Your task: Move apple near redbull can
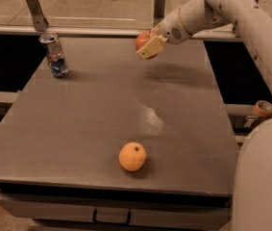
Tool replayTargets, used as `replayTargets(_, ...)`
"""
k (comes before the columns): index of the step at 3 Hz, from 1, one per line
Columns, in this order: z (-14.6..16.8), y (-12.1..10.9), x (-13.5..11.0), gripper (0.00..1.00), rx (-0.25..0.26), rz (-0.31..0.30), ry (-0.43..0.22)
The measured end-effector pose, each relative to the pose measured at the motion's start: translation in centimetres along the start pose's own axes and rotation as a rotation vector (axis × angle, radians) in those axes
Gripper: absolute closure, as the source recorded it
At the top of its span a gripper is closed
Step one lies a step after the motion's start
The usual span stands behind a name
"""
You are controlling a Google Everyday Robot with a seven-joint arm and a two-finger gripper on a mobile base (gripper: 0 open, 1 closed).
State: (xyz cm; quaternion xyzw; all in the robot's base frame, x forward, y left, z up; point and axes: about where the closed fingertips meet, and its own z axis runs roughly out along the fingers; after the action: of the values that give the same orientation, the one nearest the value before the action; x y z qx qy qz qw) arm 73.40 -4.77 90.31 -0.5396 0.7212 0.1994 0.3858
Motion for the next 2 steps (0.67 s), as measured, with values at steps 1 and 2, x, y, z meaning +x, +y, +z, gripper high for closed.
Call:
replayTargets(1, 1.5, 2.3, -1.0, 1.0, -0.05, -0.021, -0.03)
replayTargets(2, 4.1, 5.9, -3.6, 1.0, -0.131, -0.064, -0.077)
